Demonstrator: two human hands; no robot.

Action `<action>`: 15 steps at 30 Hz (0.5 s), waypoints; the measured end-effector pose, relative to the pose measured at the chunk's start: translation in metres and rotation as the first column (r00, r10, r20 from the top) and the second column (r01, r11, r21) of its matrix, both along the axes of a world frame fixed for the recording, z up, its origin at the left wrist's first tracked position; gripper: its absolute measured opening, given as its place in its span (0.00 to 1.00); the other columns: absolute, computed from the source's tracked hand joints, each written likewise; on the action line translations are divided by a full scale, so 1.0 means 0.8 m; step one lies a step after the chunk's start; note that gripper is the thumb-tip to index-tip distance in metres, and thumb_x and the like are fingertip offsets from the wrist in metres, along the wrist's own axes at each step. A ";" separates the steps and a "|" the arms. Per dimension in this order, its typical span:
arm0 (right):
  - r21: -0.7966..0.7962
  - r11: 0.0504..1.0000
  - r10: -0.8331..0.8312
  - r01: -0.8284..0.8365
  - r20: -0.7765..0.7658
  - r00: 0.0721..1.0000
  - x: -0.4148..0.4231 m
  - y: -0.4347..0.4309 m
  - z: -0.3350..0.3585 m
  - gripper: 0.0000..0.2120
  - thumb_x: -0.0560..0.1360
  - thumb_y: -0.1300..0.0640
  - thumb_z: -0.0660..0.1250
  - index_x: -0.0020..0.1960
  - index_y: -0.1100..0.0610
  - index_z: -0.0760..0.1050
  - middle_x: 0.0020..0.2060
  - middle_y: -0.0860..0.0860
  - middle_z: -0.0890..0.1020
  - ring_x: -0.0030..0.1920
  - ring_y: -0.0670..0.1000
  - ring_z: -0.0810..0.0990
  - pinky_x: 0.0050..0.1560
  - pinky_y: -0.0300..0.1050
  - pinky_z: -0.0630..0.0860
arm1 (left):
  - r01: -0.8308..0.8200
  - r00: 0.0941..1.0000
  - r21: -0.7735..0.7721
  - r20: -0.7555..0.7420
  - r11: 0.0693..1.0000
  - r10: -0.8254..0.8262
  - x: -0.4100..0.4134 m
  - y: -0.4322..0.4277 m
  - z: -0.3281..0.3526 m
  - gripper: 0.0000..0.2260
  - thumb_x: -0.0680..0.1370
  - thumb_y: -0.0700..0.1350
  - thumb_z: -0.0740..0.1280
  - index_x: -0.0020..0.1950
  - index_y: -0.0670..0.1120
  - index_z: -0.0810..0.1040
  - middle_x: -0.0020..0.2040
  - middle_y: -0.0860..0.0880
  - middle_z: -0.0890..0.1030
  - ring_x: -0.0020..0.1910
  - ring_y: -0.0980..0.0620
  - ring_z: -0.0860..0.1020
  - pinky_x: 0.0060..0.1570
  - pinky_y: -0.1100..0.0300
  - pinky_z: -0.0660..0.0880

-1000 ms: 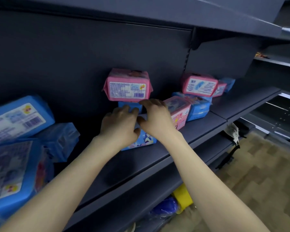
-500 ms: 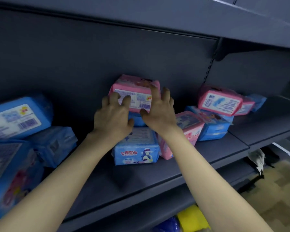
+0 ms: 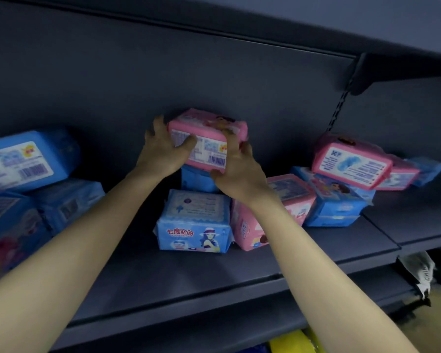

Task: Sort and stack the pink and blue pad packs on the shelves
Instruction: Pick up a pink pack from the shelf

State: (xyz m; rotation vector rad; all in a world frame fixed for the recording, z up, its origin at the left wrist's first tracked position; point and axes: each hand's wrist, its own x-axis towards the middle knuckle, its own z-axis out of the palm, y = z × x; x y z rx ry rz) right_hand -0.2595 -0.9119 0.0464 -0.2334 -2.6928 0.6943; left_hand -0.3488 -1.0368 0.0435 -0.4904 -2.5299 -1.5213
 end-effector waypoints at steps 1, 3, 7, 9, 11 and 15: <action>0.024 1.000 0.008 -0.008 0.003 1.000 0.001 0.001 -0.002 0.36 0.73 0.56 0.64 0.73 0.45 0.48 0.64 0.58 0.63 0.53 0.64 0.75 0.52 0.52 0.75 | 0.015 0.997 0.101 0.075 0.995 -0.023 -0.001 0.002 0.000 0.33 0.76 0.52 0.65 0.75 0.48 0.51 0.69 0.49 0.66 0.67 0.48 0.66 0.65 0.53 0.64; 0.044 0.999 0.013 -0.013 -0.002 1.000 0.001 0.004 -0.005 0.35 0.74 0.56 0.64 0.74 0.45 0.47 0.64 0.59 0.62 0.52 0.65 0.76 0.50 0.51 0.74 | 0.006 0.970 0.247 0.234 0.969 -0.066 -0.001 0.007 0.001 0.28 0.77 0.54 0.64 0.72 0.50 0.57 0.63 0.54 0.70 0.60 0.51 0.70 0.56 0.52 0.68; 0.043 0.999 0.027 -0.024 -0.065 0.998 0.001 0.007 -0.012 0.34 0.74 0.57 0.63 0.74 0.47 0.49 0.63 0.59 0.63 0.49 0.65 0.76 0.45 0.47 0.71 | -0.065 0.909 0.387 0.404 0.920 -0.106 -0.007 0.012 0.003 0.22 0.75 0.58 0.64 0.66 0.50 0.67 0.59 0.51 0.76 0.54 0.49 0.75 0.48 0.52 0.72; 0.050 0.998 0.037 -0.033 -0.080 0.996 0.004 0.007 -0.017 0.35 0.74 0.58 0.63 0.74 0.48 0.48 0.63 0.59 0.62 0.48 0.65 0.76 0.45 0.46 0.70 | -0.107 0.885 0.463 0.448 0.880 -0.128 -0.008 0.012 0.004 0.22 0.74 0.58 0.64 0.65 0.49 0.69 0.52 0.50 0.78 0.48 0.51 0.77 0.41 0.56 0.73; 0.059 0.997 0.047 -0.041 -0.099 0.994 0.007 0.007 -0.022 0.35 0.74 0.59 0.63 0.75 0.49 0.47 0.64 0.59 0.61 0.49 0.65 0.75 0.44 0.45 0.67 | -0.126 0.878 0.506 0.457 0.854 -0.142 -0.008 0.013 0.003 0.20 0.75 0.57 0.65 0.63 0.49 0.70 0.48 0.50 0.78 0.45 0.51 0.77 0.39 0.56 0.73; 0.038 0.998 0.048 -0.043 -0.141 0.989 0.010 0.009 -0.024 0.32 0.74 0.58 0.63 0.73 0.50 0.51 0.63 0.57 0.61 0.49 0.63 0.74 0.43 0.42 0.64 | -0.167 0.862 0.554 0.483 0.815 -0.152 -0.004 0.018 0.002 0.22 0.73 0.58 0.67 0.62 0.50 0.70 0.52 0.49 0.78 0.48 0.50 0.77 0.42 0.54 0.73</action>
